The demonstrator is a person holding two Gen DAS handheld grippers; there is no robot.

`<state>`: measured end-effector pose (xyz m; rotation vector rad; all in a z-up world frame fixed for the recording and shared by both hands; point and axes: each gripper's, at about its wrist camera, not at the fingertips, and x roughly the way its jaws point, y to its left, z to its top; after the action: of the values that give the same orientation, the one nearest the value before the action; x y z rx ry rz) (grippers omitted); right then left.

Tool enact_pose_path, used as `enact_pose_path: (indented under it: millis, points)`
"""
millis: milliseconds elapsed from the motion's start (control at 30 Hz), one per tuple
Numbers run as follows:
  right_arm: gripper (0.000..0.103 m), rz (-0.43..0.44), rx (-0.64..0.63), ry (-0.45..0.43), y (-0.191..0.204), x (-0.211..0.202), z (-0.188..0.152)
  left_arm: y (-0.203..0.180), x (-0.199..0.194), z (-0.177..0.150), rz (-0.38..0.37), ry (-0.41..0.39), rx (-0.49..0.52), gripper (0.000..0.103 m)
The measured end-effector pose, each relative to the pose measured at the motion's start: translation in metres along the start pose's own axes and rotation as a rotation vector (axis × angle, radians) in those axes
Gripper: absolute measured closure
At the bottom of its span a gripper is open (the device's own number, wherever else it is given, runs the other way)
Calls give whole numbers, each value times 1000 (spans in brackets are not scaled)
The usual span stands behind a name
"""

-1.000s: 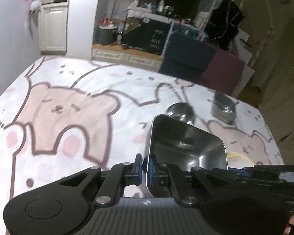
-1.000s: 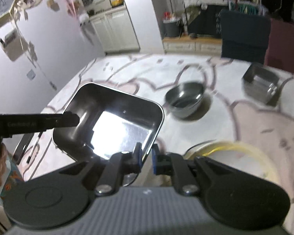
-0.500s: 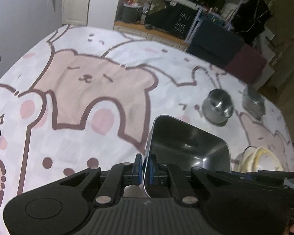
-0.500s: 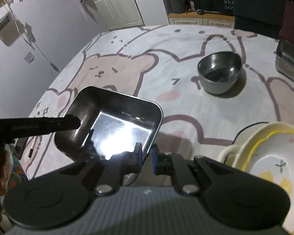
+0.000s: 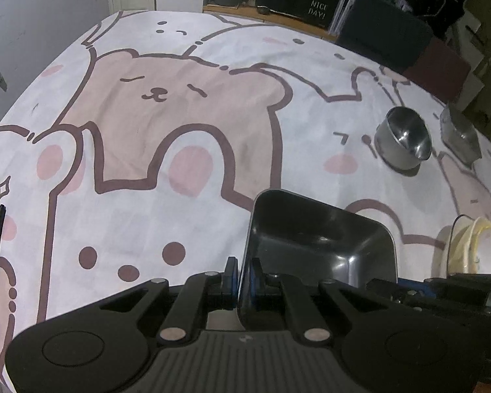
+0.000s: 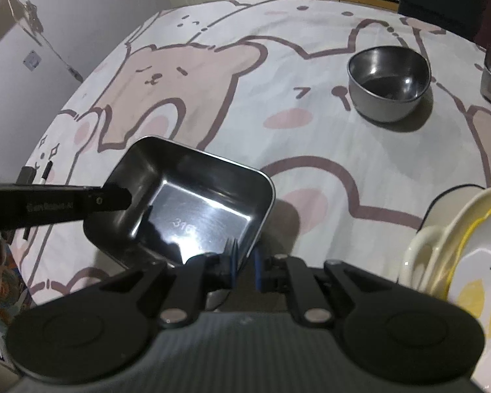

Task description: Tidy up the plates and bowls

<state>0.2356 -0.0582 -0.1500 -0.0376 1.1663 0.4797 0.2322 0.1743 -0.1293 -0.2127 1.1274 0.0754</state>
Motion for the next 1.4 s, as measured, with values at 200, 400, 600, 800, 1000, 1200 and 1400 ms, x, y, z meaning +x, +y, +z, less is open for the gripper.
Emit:
enact_pose_path:
  millis: [200,400,600,800,1000,1200,1400]
  points:
    - [91,-5,3,13,2,5,1,0,3,1,6,4,7,96]
    - [91,-8,9,12,2,5,2,-1,5,1,10,6,12,95]
    - [91,-11,1,18,4,6,2,1,7,1,10,17,8,95]
    - [87,19,8,29,2,8,3,5,10,-1,8,37,-12,88]
    - [52,32,14,30,-1,8,2,8,6,-2,6,31,-28,58]
    - [29,53,8,-17,0,-8,-1,9,-13,-3,7,-44,-23,18]
    - [0,48,-52,-166,-4,-53,-7,-2,-41,-2,-29,-149,-23,1]
